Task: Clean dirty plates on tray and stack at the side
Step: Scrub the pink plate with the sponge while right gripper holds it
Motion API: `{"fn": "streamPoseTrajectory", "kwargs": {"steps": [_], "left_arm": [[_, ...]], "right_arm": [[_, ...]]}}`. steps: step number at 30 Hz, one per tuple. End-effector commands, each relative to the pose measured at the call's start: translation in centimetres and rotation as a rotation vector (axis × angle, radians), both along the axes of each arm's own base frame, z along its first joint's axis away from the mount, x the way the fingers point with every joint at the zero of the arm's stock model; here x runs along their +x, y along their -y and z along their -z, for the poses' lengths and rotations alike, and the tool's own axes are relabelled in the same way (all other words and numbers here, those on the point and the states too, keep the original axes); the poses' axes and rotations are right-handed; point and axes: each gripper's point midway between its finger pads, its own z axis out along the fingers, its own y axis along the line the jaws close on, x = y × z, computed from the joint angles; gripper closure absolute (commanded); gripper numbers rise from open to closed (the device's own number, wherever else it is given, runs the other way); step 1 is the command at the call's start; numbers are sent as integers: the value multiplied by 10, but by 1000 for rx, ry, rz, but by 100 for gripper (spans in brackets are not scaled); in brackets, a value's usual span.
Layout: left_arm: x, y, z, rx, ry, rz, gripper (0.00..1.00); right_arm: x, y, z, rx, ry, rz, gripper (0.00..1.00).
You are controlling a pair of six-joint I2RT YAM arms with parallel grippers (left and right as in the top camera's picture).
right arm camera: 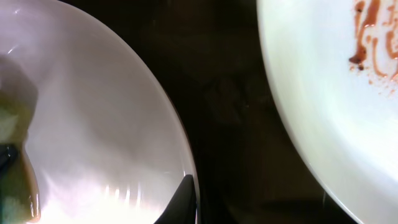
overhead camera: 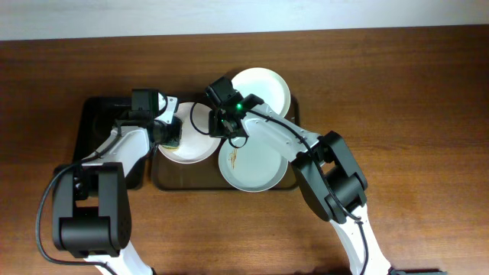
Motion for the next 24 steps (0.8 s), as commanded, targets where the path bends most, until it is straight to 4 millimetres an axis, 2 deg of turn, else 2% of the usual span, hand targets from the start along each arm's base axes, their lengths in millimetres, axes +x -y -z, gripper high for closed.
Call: {"fn": "streamPoseTrajectory", "kwargs": {"steps": [1,4,6,8,11,13,15,18,19,22,24], "left_arm": [[16,14,-8,-69,87,35,99],[43,13,-27,-62,224,32,99],[45,6,-28,-28,235,10,99],[42,2,-20,-8,208,-3,99],[32,4,10,-14,124,1,99],[12,13,28,-62,25,28,99],[-10,24,33,-124,-85,50,99],[-26,45,18,-245,-206,92,99],[-23,52,2,-287,-225,106,99],[5,49,-24,-268,-151,103,99],[28,31,-31,-185,-78,18,99]], "right_arm": [[-7,-4,12,4,-38,-19,96],[-8,-4,12,3,-40,-19,96],[-8,-4,12,3,-40,-19,96],[-8,-4,12,3,-40,-19,96],[-8,-4,12,3,-40,-19,96],[-8,-4,12,3,-39,-19,96],[-8,-4,12,3,-38,-19,96],[-8,-4,12,3,-38,-19,96],[-8,-4,12,3,-38,-19,96],[-8,-4,12,3,-40,-19,96],[-8,-4,12,3,-39,-19,96]]}}
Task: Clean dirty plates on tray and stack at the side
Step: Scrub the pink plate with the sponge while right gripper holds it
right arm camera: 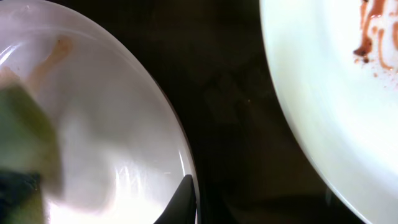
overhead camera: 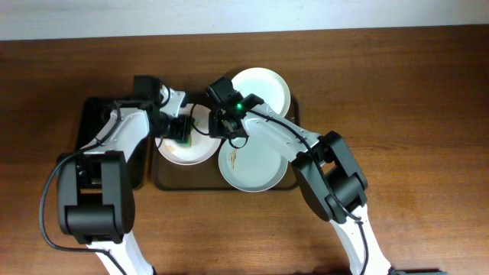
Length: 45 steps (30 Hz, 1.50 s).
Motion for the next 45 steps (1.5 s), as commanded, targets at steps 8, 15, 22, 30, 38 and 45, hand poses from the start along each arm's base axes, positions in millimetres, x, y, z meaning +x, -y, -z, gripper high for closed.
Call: {"fn": "streamPoseTrajectory", "kwargs": {"steps": [8,15,22,30,38,45], "left_arm": [[28,-26,19,144,26,-103,99],[-14,-3,26,17,-158,-54,99],[14,-12,7,51,-71,-74,99],[16,-38,16,204,-85,-176,99],[-6,-1,26,42,-193,-103,99],[19,-32,27,215,-84,-162,99]], "right_arm": [[-5,-4,11,1,-25,-12,95],[-6,-5,11,4,-28,-15,96],[-7,-7,11,14,-36,-20,96],[-8,-7,11,15,-36,-21,95],[-9,-9,11,26,-44,-26,95],[-9,-9,10,26,-43,-34,95]]}}
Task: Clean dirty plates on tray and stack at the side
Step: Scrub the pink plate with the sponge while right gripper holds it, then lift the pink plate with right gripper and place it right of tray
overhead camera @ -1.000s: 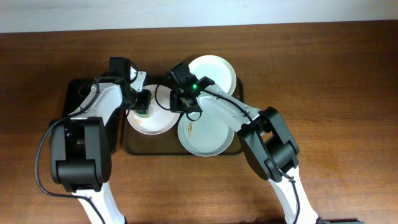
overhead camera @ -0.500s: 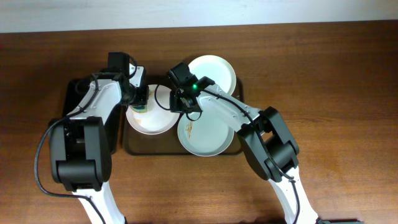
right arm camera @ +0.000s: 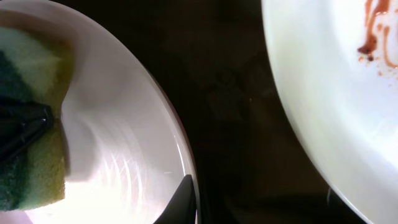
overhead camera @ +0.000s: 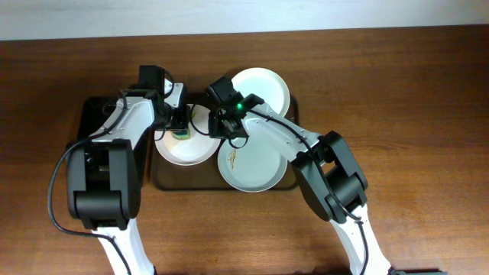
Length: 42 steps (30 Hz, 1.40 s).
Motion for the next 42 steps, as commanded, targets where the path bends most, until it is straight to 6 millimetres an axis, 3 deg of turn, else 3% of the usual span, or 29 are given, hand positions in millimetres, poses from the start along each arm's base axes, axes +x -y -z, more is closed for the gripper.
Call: {"fn": "streamPoseTrajectory", "kwargs": {"steps": [1,5,7,8,10,11,14,17,18,20,21,22,23,24,26,32,35,39,42], "left_arm": [[-12,-32,15,190,-67,-53,99],[-42,-34,20,203,-189,-45,99],[-51,-20,19,122,-228,-26,99],[-54,-3,16,26,-238,7,99],[-49,23,6,-123,-205,78,99],[-40,25,1,-138,-171,83,99],[-16,10,-1,-70,-83,51,99],[-3,-49,1,205,-61,-127,99],[-2,-58,-5,258,-67,-141,99],[3,-59,-31,265,-75,-141,99],[5,-54,-45,235,-81,-133,99],[12,-40,-77,157,-69,-114,99],[14,-34,-92,122,-61,-105,99],[17,-26,-119,76,-46,-92,99],[15,-24,-137,59,-42,-85,99],[14,-57,-136,43,-57,-155,99],[15,-64,-136,33,-58,-171,99],[17,-64,-137,33,-47,-171,99],[19,-64,-137,33,-40,-172,99]], "right_arm": [[-8,-7,11,12,-35,-28,95],[-8,-7,11,12,-35,-28,95],[-8,-7,11,12,-35,-28,95],[-8,-7,11,12,-35,-28,95],[-8,-7,11,12,-35,-28,95],[-8,-7,11,12,-35,-28,95],[-8,-7,11,12,-34,-28,95],[-8,-6,11,11,-33,-31,95],[-8,-6,11,10,-32,-34,95],[-8,-7,11,11,-32,-34,96],[-8,-7,11,11,-32,-34,96],[-7,-7,9,12,-30,-34,96],[-6,-8,7,14,-26,-37,96],[-4,-9,-4,12,-3,-67,96],[2,-9,-36,7,59,-110,96],[16,42,-119,-293,245,-77,96],[15,55,-138,-435,319,-67,96],[5,61,-158,-654,448,-45,96],[-11,54,-194,-886,651,-15,96]]}}
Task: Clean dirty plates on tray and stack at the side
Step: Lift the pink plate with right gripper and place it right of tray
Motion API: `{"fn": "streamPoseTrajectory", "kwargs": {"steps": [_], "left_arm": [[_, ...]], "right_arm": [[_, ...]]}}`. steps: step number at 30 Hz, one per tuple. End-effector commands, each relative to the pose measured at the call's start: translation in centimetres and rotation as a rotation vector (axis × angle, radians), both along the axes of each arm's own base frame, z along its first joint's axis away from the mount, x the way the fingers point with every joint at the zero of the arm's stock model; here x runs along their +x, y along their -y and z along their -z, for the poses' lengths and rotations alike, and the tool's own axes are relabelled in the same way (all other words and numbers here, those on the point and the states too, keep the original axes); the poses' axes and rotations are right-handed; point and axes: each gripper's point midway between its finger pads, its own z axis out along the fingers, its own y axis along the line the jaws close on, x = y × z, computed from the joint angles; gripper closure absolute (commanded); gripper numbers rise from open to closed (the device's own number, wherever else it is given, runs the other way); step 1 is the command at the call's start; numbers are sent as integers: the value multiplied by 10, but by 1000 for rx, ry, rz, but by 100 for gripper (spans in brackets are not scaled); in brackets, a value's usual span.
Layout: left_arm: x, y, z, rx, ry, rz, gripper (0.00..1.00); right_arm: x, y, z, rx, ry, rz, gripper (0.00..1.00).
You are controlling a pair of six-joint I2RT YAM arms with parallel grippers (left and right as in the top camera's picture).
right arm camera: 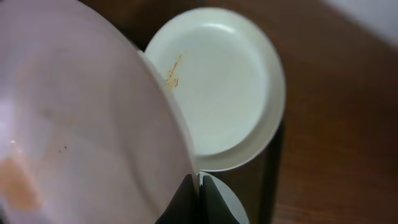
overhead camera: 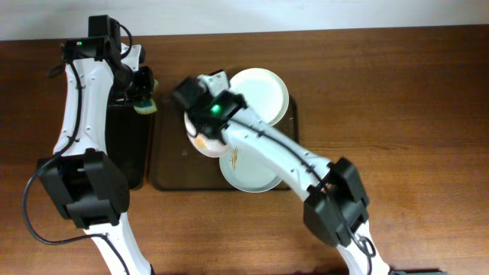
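My right gripper (right arm camera: 198,186) is shut on the rim of a white plate (right arm camera: 81,124), holding it tilted above the brown tray (overhead camera: 172,172). An orange smear remains on that plate (overhead camera: 200,141). Below it, a second white plate (right arm camera: 217,81) with a brown-orange streak lies on the tray (overhead camera: 246,169). A third plate (overhead camera: 263,90) sits at the tray's back right. My left gripper (overhead camera: 143,95) is shut on a green-and-yellow sponge (overhead camera: 145,106) above the black bin, apart from the plates.
A black bin (overhead camera: 126,153) stands against the tray's left side. Brown tabletop (overhead camera: 397,114) stretches to the right of the tray. A sliver of another plate (right arm camera: 225,200) shows under my right fingers.
My left gripper and its sponge have gone from the plate to the far left, over the black bin. My right gripper, still on the rim, now holds the plate tilted up off the tray.
My right gripper pinched the left plate's rim on the tray throughout. My left gripper had the sponge at the plate's left edge, then further in, then on its far half. Now the sponge is away over the bin and the plate is raised.
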Motion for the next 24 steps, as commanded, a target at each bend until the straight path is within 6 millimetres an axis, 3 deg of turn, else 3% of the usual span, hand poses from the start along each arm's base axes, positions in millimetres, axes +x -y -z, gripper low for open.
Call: {"fn": "streamPoseTrajectory", "kwargs": {"steps": [1,7,16,20,24], "left_arm": [[3,3,-5,-17,17,0,99],[3,3,-3,-18,12,0,99],[3,3,-3,-18,11,0,99],[3,3,-3,-18,11,0,99],[3,3,-3,-18,11,0,99]], "right_arm": [[-8,0,-71,-218,333,40,96],[-32,-16,-108,-347,532,37,96],[-38,-17,-117,-390,570,35,96],[-39,-18,-114,-363,568,42,96],[-42,-25,-80,-178,336,-18,96]]}}
